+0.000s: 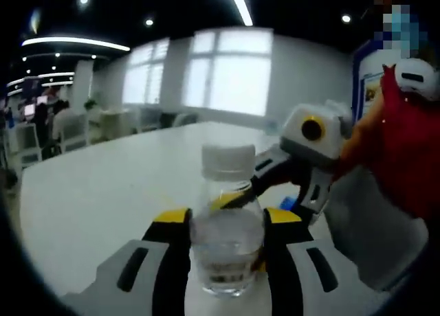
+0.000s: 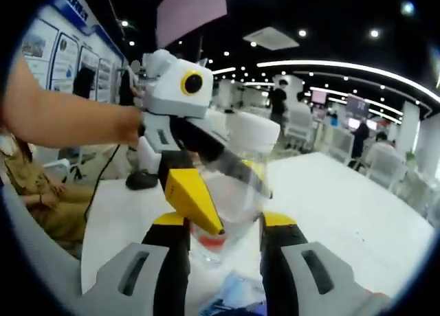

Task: Arrange the tabletop items into an orderly group along one side of the table until the central work area is clear of visible clutter.

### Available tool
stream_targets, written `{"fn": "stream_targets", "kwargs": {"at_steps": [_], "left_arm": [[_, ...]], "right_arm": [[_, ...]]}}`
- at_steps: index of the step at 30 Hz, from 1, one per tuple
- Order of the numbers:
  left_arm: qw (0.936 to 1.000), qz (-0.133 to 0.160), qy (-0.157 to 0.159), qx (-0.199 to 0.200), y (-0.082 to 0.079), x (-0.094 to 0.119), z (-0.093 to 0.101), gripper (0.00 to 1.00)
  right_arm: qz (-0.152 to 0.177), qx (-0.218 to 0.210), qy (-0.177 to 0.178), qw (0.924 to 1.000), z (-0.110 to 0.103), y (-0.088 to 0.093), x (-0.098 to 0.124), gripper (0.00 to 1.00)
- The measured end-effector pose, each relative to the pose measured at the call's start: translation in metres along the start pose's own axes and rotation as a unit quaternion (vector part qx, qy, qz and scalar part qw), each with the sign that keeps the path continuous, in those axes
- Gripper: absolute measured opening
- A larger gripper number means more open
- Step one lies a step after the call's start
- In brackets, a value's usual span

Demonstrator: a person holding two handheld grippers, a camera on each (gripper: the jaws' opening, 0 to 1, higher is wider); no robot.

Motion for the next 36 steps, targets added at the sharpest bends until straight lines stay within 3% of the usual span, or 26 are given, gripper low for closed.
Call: {"fn": "stream_targets", "kwargs": {"at_steps": [5,10,16,18,19,20,21,22,23,24,25,27,36], "left_arm": [[0.9998,-0.018,0.009,-0.009,0.016,-0.002,-0.011,0.39],[0.9994,-0.016,0.019,-0.022,0.026,0.001,-0.016,0.39],[0.9977,-0.041,0.036,-0.041,0.047,0.0,-0.02,0.39],[0.9971,-0.05,0.031,-0.048,0.052,0.002,-0.023,0.39],[0.9967,-0.059,0.019,-0.053,0.057,0.007,-0.029,0.39],[0.9967,-0.058,0.018,-0.053,0.059,0.008,-0.03,0.39],[0.9977,-0.047,0.015,-0.046,0.059,0.015,-0.03,0.39],[0.9989,-0.025,0.013,-0.038,0.055,0.016,-0.031,0.39],[0.9994,-0.011,0.018,-0.028,0.054,0.016,-0.028,0.39],[0.9993,-0.015,0.02,-0.029,0.057,0.02,-0.029,0.39],[0.9992,-0.015,0.019,-0.031,0.057,0.022,-0.029,0.4],[0.9995,-0.007,0.017,-0.027,0.057,0.024,-0.029,0.4],[0.9992,0.001,0.024,-0.031,0.059,0.022,-0.032,0.4]], "right_arm": [[-0.014,0.01,0.015,0.9997,-0.001,0.016,-0.013,0.38],[-0.016,0.016,0.03,0.9993,-0.003,0.024,-0.023,0.38],[-0.044,0.029,0.037,0.998,-0.01,0.042,-0.029,0.37],[-0.049,0.035,0.038,0.9974,-0.011,0.046,-0.029,0.33],[-0.056,0.042,0.037,0.9969,-0.011,0.048,-0.028,0.26],[-0.067,0.055,0.034,0.9957,-0.01,0.053,-0.026,0.16],[-0.057,0.052,0.029,0.9966,-0.01,0.051,-0.025,0.08],[-0.054,0.039,0.001,0.9978,-0.018,0.049,-0.025,0.01],[-0.027,-0.006,-0.023,0.9994,-0.03,0.037,-0.026,0.01],[-0.048,0.036,-0.002,0.9982,-0.024,0.043,-0.022,0.01],[-0.044,0.047,-0.003,0.9979,-0.026,0.043,-0.022,0.01],[-0.041,0.028,-0.01,0.9987,-0.026,0.042,-0.023,0.01],[-0.046,0.032,-0.007,0.9984,-0.015,0.046,-0.025,0.01]]}}
Point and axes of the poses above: the point that each gripper's makers call its tool centre point, and the gripper's own axes: x roughly backward along the fingers, z roughly to its right, y roughly out of its underside, the point moved 1 cm from there along x, roughly backward along the fingers, and after that the axes turned 13 degrees about y, right-handed, at the moved point
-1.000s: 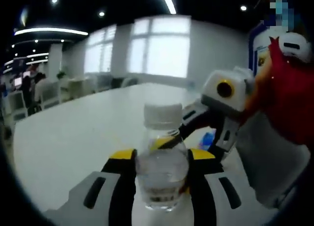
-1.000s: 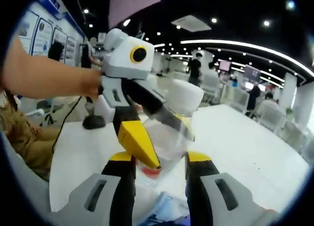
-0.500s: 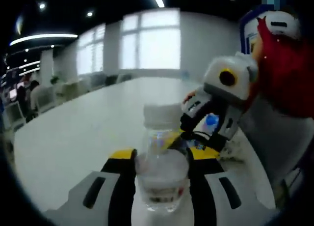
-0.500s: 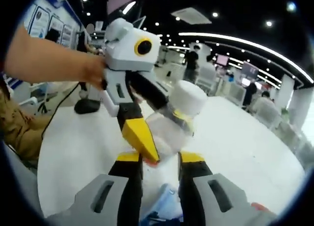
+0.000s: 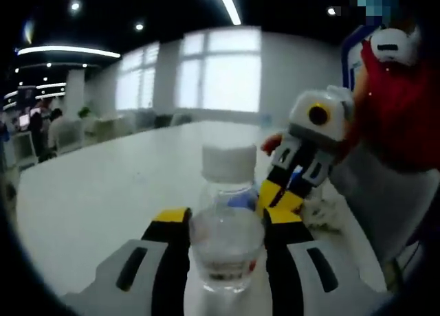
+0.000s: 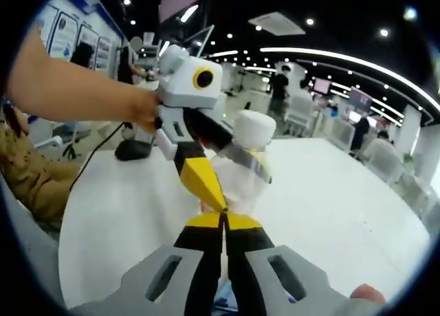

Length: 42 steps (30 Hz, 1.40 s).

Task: Arrange the tabletop items into an orderly group along one side of the table until the central work area is clear of visible clutter.

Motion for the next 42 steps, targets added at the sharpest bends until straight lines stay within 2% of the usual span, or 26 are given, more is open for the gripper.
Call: {"fn": "stream_targets", "kwargs": {"at_steps": [6,12,17,23,29,34,37,38,39,42], "left_arm": [[0.9999,-0.004,0.012,0.002,-0.001,-0.001,-0.004,0.4],[0.9997,-0.009,0.022,-0.006,-0.001,-0.003,-0.002,0.4],[0.9998,-0.01,0.018,-0.007,-0.001,-0.004,-0.005,0.4],[0.9998,-0.016,0.01,-0.003,0.001,-0.004,-0.005,0.41],[0.9999,-0.008,-0.009,-0.004,-0.002,-0.001,-0.006,0.47],[0.9994,-0.013,-0.033,-0.006,0.005,0.005,0.001,0.49],[0.9989,-0.016,-0.044,0.001,0.016,0.006,0.004,0.49],[0.9986,-0.02,-0.049,0.003,0.019,0.006,0.004,0.49],[0.9984,-0.022,-0.051,0.005,0.022,0.005,0.004,0.49],[0.9977,-0.022,-0.063,0.009,0.029,0.004,0.003,0.47]], "right_arm": [[-0.007,-0.012,0.018,0.9997,0.018,0.003,-0.003,0.01],[-0.012,-0.005,0.022,0.9997,0.027,0.009,-0.009,0.01],[-0.014,-0.007,0.015,0.9998,0.022,0.01,-0.009,0.01],[-0.006,-0.005,0.02,0.9998,0.027,0.007,-0.01,0.01],[-0.002,-0.017,0.017,0.9997,0.03,0.003,-0.005,0.02],[0.027,-0.01,-0.007,0.9996,0.029,-0.01,0.008,0.11],[0.081,-0.03,-0.034,0.9957,0.023,-0.036,0.016,0.17],[0.085,-0.03,-0.03,0.9955,0.026,-0.04,0.016,0.2],[0.106,-0.029,-0.024,0.9937,0.028,-0.05,0.017,0.23],[0.12,-0.035,-0.024,0.9919,0.03,-0.056,0.015,0.27]]}}
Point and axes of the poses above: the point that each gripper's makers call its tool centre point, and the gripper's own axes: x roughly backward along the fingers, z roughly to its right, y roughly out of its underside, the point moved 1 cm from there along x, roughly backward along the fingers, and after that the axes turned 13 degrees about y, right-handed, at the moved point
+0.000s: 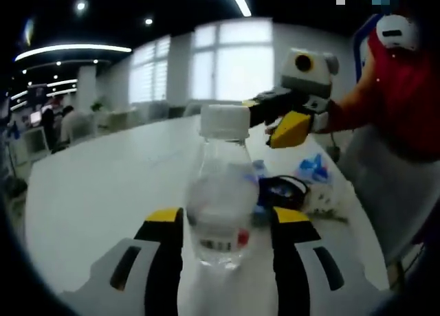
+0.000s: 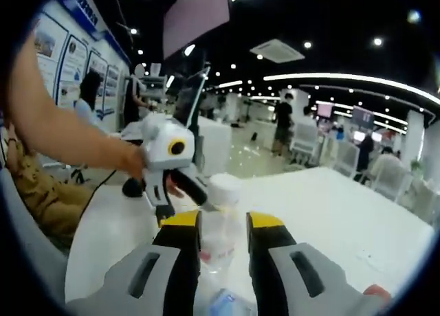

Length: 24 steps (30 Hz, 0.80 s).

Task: Arrange the tabletop items into an orderly group along one side of the table until the central work area is clear of visible clutter.

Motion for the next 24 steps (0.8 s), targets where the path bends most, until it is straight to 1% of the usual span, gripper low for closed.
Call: {"fn": "stream_targets", "kwargs": {"at_steps": [3,4,7,10,11,14,15,17,19,24], "left_arm": [[1.0,0.002,-0.004,0.0,0.002,-0.002,-0.001,0.46],[1.0,0.003,-0.005,0.0,0.001,-0.003,0.001,0.45],[1.0,0.004,-0.006,-0.002,0.001,-0.005,0.0,0.44],[1.0,0.003,-0.007,-0.003,0.001,-0.005,-0.002,0.42],[1.0,0.003,-0.007,-0.004,0.001,-0.005,-0.002,0.42],[1.0,0.001,-0.005,-0.005,0.001,-0.006,-0.003,0.41],[1.0,0.001,-0.004,-0.006,0.001,-0.006,-0.004,0.4],[1.0,0.001,-0.004,-0.007,0.001,-0.005,-0.005,0.39],[1.0,0.001,-0.004,-0.007,0.001,-0.005,-0.006,0.38],[1.0,0.002,0.0,-0.008,0.001,-0.005,-0.005,0.38]], "right_arm": [[-0.002,-0.011,-0.014,0.9998,-0.004,0.004,-0.005,0.3],[-0.002,-0.024,-0.021,0.9995,-0.006,0.005,-0.007,0.31],[0.003,-0.035,-0.023,0.9991,-0.006,0.006,-0.012,0.33],[0.019,-0.049,-0.027,0.9982,-0.005,0.002,-0.017,0.32],[0.03,-0.054,-0.029,0.9977,-0.004,-0.002,-0.019,0.32],[0.038,-0.058,-0.032,0.997,-0.003,-0.004,-0.025,0.33],[0.036,-0.057,-0.033,0.9971,-0.003,-0.003,-0.027,0.31],[0.033,-0.066,-0.048,0.9962,-0.008,-0.001,-0.028,0.28],[0.032,-0.057,-0.049,0.9966,-0.01,0.0,-0.028,0.23],[0.037,-0.053,-0.05,0.9966,-0.01,-0.003,-0.03,0.22]]}}
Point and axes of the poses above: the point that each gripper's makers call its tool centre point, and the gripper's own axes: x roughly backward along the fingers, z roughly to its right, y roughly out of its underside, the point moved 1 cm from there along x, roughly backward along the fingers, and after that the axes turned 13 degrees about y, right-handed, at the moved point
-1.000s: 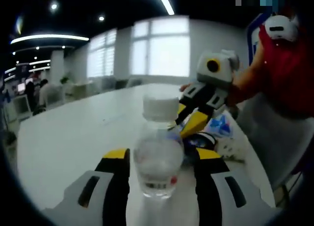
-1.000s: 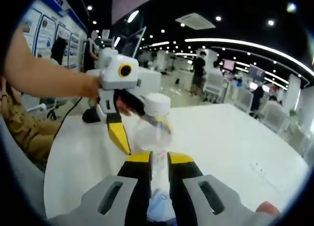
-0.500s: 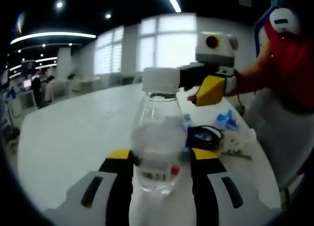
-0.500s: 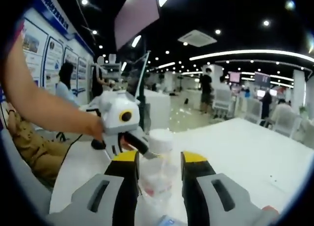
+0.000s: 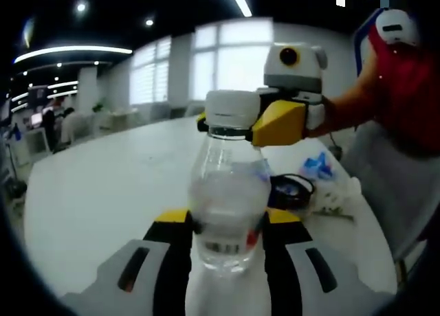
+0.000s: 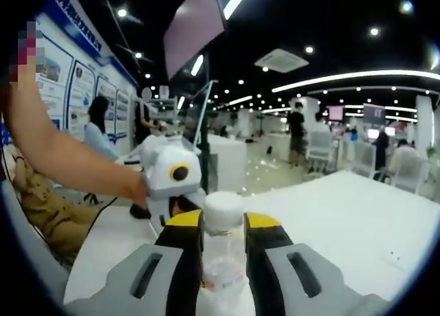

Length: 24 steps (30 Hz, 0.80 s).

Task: Arrange the tabletop items into an orderly group along one side of the table until the central work area is clear of visible clutter.

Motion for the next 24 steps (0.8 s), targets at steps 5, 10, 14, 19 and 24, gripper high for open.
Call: {"fn": "stream_targets", "kwargs": {"at_steps": [5,10,14,19,24], "left_arm": [[1.0,-0.006,0.007,-0.002,-0.0001,0.0003,-0.0008,0.38],[0.9998,-0.015,0.011,-0.005,-0.0006,0.001,-0.0013,0.37],[0.9996,-0.024,0.014,-0.007,-0.0003,0.0017,-0.0019,0.37],[0.9996,-0.025,0.015,-0.006,-0.0002,0.0015,-0.0017,0.37],[0.9996,-0.024,0.015,-0.006,-0.0005,0.0002,-0.0018,0.38]], "right_arm": [[-0.008,-0.003,0.013,0.9999,-0.0002,-0.0001,0.0002,0.22],[-0.026,0.003,0.066,0.9975,0.0034,0.0006,-0.0002,0.21],[-0.033,0.007,0.091,0.9952,0.0011,0.0002,-0.0004,0.21],[-0.037,0.016,0.104,0.9938,0.0023,0.0006,0.0009,0.21],[-0.038,0.018,0.107,0.9934,0.004,0.0011,0.0008,0.22]]}}
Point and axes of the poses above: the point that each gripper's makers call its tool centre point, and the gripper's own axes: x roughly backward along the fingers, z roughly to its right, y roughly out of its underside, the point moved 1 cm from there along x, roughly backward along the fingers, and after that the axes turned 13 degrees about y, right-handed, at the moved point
